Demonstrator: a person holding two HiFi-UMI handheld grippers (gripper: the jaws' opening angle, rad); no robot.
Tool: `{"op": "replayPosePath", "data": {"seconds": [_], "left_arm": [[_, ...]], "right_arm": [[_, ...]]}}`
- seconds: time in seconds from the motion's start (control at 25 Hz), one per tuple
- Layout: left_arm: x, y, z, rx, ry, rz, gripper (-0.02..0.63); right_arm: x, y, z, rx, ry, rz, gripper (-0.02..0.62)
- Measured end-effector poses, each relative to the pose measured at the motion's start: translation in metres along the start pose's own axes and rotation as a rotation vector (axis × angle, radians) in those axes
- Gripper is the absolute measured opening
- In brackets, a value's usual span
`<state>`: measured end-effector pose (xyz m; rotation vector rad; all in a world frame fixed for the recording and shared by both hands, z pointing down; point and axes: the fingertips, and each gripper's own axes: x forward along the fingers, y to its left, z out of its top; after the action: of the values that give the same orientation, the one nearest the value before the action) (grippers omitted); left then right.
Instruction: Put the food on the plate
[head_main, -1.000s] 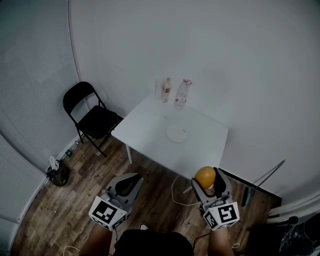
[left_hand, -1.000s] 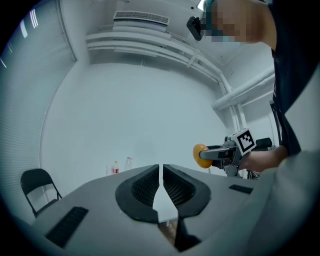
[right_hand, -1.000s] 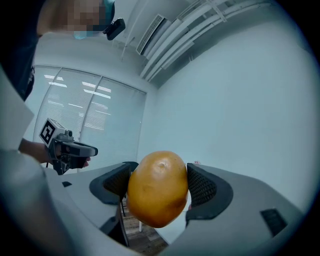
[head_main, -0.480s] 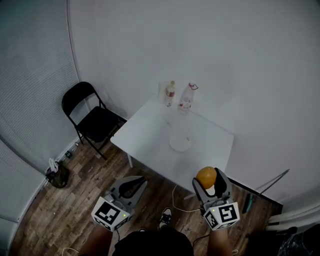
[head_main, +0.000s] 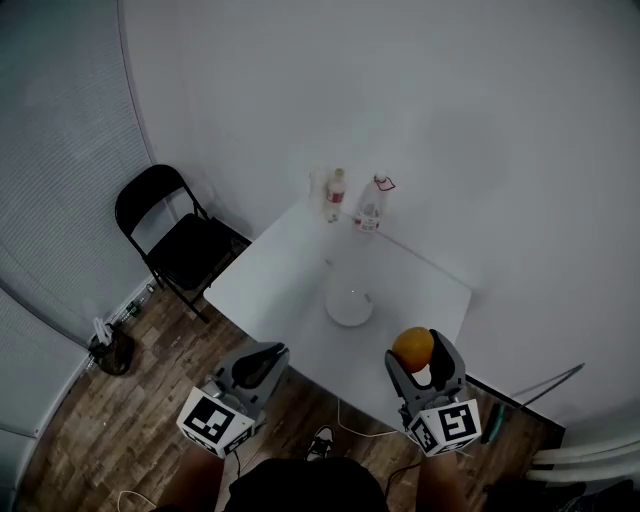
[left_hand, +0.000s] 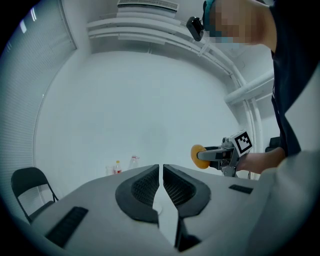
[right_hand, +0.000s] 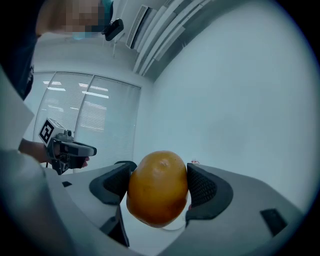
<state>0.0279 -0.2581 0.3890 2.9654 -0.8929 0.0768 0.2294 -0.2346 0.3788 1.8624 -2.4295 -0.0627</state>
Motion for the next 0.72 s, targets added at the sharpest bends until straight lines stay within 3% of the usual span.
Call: {"op": "replayPosePath", "data": {"seconds": [0.36, 0.72], "left_arm": [[0.064, 0.011, -0.002, -0.009, 0.023, 0.061, 0.043], [0.097, 0.038, -0.011, -0.043, 0.031, 0.017, 0.042]], "right_arm": [[0.033, -0.065, -0.026, 0.039, 0.02, 0.029, 0.364], [0.073, -0.069, -0.048, 0.036, 0.083, 0.025, 0.364]]}}
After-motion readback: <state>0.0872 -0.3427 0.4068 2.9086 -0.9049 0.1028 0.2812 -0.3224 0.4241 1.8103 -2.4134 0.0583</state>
